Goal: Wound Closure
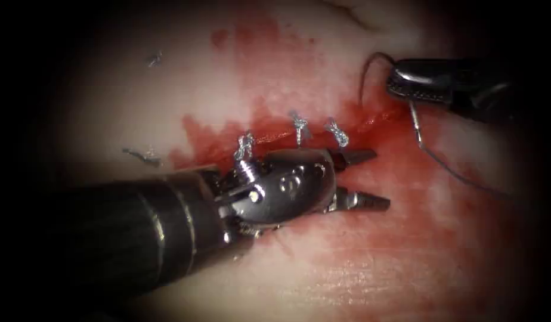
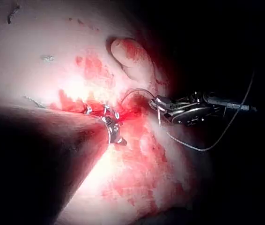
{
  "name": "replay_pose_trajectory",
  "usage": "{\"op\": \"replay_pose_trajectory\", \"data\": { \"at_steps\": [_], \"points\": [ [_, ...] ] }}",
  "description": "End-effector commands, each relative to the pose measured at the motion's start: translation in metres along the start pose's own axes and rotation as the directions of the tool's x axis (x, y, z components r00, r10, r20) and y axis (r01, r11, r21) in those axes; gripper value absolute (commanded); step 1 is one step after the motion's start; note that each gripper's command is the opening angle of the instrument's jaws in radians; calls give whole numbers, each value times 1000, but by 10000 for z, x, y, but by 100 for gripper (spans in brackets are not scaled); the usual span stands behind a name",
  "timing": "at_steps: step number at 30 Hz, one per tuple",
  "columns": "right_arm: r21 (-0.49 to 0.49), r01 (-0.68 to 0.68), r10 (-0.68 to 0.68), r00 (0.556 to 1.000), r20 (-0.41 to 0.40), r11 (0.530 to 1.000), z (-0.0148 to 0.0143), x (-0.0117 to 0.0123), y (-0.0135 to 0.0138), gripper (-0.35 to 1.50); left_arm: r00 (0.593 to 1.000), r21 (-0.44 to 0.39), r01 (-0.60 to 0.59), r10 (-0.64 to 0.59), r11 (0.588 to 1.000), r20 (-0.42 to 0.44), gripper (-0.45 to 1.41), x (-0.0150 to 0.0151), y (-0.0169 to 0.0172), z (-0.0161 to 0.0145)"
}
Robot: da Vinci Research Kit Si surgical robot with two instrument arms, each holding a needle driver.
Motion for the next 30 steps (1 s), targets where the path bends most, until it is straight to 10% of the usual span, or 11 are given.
{"op": "replay_pose_trajectory", "data": {
  "at_steps": [1,30],
  "points": [
    [2,1,-1,1000,-4,1000,4,-4,-3,-35,1000,1,-1,1,1000,-1,71,3,-3,8],
    [30,-245,243,969,45,969,13,-13,17,-35,1000,7,1,-1,1000,4,71,-7,-2,20]
  ]
}}
